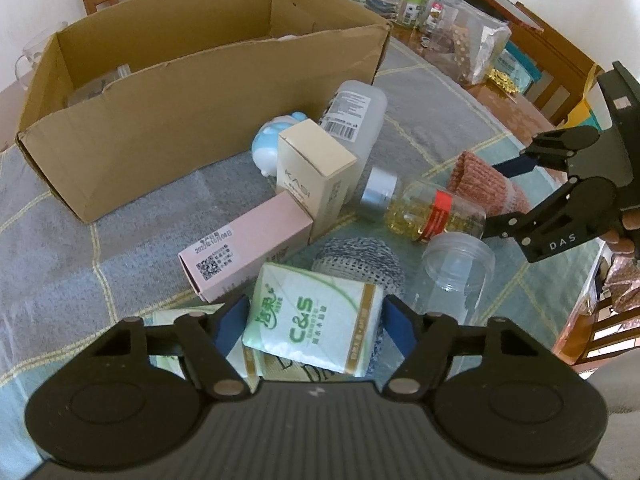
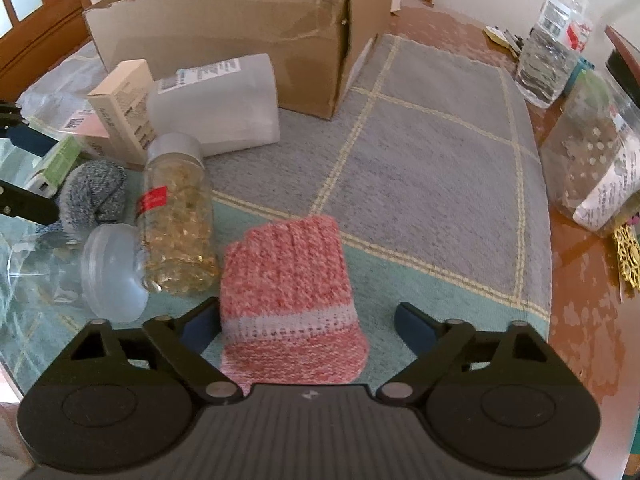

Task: Organize objects
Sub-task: 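Grasp the C&S tissue pack with the left tool while the right tool grasps the pink sock, then carry the tissue pack and pink sock toward the cardboard box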

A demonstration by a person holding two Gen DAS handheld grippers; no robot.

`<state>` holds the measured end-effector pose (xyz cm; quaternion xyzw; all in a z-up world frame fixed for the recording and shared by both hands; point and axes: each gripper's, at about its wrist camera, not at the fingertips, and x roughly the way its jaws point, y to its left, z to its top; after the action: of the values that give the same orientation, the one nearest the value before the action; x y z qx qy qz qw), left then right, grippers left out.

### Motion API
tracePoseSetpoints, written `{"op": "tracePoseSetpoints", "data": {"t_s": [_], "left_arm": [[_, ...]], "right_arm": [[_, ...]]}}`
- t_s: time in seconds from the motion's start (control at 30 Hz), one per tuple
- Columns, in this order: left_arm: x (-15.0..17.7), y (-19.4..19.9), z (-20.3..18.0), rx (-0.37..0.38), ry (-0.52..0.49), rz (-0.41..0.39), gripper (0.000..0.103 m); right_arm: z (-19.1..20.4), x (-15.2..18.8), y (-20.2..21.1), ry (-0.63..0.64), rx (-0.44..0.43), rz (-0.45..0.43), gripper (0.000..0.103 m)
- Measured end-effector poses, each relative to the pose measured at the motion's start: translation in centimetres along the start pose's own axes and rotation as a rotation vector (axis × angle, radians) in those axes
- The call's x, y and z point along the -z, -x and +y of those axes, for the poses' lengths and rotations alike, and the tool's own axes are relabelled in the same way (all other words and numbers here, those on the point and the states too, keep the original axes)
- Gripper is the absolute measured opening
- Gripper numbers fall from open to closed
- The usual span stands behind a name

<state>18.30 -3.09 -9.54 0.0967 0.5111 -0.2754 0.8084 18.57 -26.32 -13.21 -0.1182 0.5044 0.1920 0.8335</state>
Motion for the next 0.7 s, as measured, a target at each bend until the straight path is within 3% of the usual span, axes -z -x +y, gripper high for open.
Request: {"op": "tracePoseSetpoints", "data": {"t_s": [0.13,0.37,0.7], "left_arm": [[0.0,0.2,0.0,0.001,0.011,-0.001,0.068],[-0.2,0.9,-0.2,-0.011,0.015,0.002,0.067],[-1.9,4.2,-0.6,0.003,0.0,-0.01,0.067]], "right_arm": [[0.4,-0.4,0.4,0.019,-0.026,0.002,0.07],[1.0,0.0,1.6,0.014,-0.039,0.003,0.067],[-0.7,-2.1,3.9,-0.028,-0.048,-0.036,0.067]]}}
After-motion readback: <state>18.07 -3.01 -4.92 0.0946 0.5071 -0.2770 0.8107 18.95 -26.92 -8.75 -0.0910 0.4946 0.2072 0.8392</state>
